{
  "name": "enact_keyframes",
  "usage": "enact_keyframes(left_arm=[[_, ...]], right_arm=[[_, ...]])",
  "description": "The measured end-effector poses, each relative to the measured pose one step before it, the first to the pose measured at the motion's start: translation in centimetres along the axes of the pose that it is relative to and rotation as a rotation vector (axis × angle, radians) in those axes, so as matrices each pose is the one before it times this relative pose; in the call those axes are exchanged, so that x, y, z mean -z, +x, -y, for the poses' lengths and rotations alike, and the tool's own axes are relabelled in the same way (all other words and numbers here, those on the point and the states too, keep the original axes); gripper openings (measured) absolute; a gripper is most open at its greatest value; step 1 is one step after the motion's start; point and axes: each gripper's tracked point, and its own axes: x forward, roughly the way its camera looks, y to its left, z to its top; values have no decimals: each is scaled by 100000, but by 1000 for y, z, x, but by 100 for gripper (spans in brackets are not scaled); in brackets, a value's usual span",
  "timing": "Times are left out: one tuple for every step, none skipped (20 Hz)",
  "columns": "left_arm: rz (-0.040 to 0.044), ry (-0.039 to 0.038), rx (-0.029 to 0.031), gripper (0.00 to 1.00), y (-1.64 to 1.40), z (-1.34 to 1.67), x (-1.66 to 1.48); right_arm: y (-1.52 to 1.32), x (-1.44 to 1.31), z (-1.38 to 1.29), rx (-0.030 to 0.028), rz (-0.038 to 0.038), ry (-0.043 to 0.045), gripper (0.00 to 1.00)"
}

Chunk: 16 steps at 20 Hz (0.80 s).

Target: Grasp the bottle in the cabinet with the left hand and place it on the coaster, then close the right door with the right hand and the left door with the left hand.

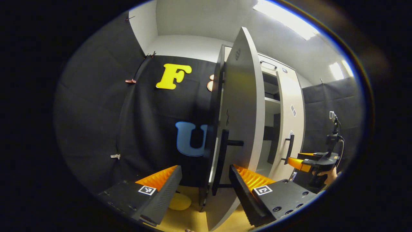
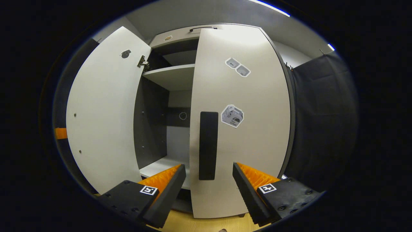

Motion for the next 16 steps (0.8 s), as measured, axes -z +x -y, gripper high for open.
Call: enact_keyframes(left_arm=[[-96, 1216, 1373, 94, 129, 383, -38], [11, 733, 1239, 94, 160, 287, -55], [-300, 165, 1207, 94, 60, 397, 68], [-91, -481, 1187, 94, 100, 371, 31], [-174, -771, 1148, 94, 60, 447, -35], [54, -1158, 844, 94, 125, 529, 175], [-185, -999, 560, 94, 51, 677, 222], [171, -467, 243, 94, 200, 751, 47], [-152, 172, 44, 94, 83, 1060, 124], [143, 892, 243, 94, 167, 999, 71], [369, 652, 476, 93, 278, 942, 317], [107, 63, 229, 94, 315, 930, 178], [688, -65, 57, 94, 420, 767, 143], [481, -213, 84, 94, 477, 807, 256], [329, -566, 85, 94, 514, 496, 242], [278, -730, 207, 94, 513, 543, 239]], right_arm=[[-492, 282, -150, 451, -991, 127, 98], [-510, 157, 2, 334, -770, 269, 98], [-524, 48, 202, 657, -497, -77, 98], [-519, -87, 360, 909, 40, -823, 98], [-453, -117, 484, 815, 297, -1196, 98], [-331, -170, 444, 177, 312, -1035, 98], [-136, -231, 271, -534, 572, -606, 98], [167, -388, 251, -649, 1094, 8, 98], [246, -205, 202, -1165, -98, 183, 97], [281, -163, 163, -1428, 49, 126, 97], [196, -316, 288, -1088, 739, 105, 98], [221, -190, 361, -965, 264, 380, 98], [93, 75, 319, -1030, -335, 427, 98], [45, -60, 497, -509, 67, 196, 98], [64, -133, 632, -52, 344, -31, 98], [98, 16, 696, 82, -173, -60, 98]])
